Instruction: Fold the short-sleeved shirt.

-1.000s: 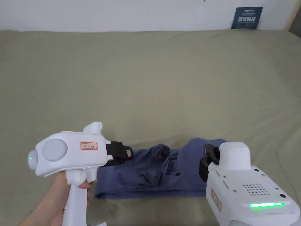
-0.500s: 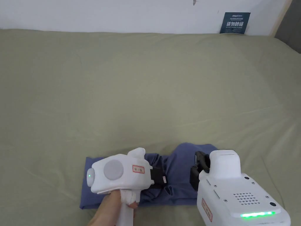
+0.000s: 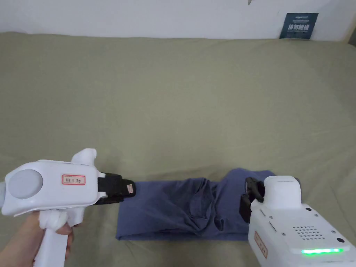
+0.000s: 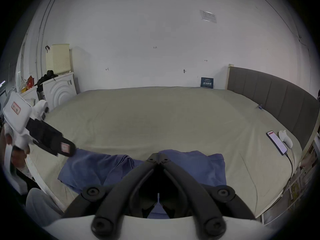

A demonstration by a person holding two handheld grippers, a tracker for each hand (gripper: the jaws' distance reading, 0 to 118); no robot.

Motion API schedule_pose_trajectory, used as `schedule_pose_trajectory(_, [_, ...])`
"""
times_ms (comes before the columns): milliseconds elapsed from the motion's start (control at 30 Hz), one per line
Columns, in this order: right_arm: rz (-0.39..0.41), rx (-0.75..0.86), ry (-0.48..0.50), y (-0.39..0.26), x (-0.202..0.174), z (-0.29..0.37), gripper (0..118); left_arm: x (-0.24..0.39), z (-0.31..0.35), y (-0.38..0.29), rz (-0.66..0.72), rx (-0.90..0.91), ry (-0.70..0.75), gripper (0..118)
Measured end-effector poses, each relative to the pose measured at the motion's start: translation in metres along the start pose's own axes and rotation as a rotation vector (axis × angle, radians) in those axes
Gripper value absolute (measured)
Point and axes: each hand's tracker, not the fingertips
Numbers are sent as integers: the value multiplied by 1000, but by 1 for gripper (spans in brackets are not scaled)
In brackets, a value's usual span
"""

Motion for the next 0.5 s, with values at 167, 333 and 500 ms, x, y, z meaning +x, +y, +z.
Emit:
schedule_pose_trajectory(167, [0,-14,7,-3,-6,-3,0,-46,-8,-9,123,-42,-76,11])
schedule_pose_trajectory(333, [8,-8,3,-2,-8,-1,0,-42,-29,-17,189,-52,-218,108])
schedule_pose_trajectory(500, [18,-12,-6,-1,-6,1,0,-41,-69,-22,295,-98,-373,91])
